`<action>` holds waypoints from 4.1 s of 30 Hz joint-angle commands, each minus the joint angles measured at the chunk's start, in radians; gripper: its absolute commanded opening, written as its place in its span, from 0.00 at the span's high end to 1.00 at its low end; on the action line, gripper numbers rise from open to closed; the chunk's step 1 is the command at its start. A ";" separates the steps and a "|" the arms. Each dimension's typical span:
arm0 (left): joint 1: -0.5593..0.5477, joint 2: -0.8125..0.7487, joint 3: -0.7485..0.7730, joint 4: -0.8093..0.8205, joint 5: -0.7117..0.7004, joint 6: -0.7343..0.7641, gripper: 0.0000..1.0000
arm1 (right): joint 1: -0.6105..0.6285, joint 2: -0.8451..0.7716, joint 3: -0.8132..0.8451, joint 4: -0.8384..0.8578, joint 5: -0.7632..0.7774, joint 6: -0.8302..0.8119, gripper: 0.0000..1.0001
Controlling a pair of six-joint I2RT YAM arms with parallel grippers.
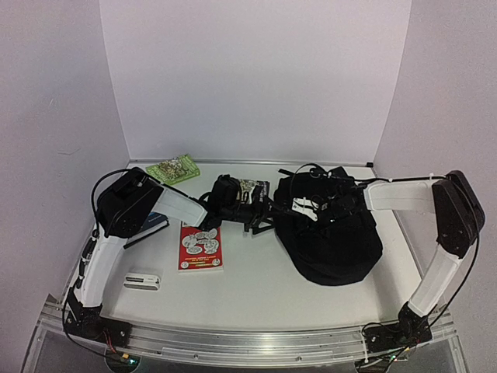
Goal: Pack the student bag
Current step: Unzip the student bag at the center of the board.
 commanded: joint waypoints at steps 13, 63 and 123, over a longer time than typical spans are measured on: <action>0.003 0.050 0.085 0.034 -0.001 -0.015 0.29 | 0.063 0.018 -0.031 0.064 0.069 -0.047 0.99; 0.130 -0.095 -0.068 -0.007 0.004 0.021 0.33 | 0.119 -0.181 0.016 -0.230 -0.048 0.214 1.00; -0.086 -0.335 -0.086 -0.608 -0.244 0.220 0.40 | 0.243 -0.125 0.009 -0.142 -0.041 0.429 1.00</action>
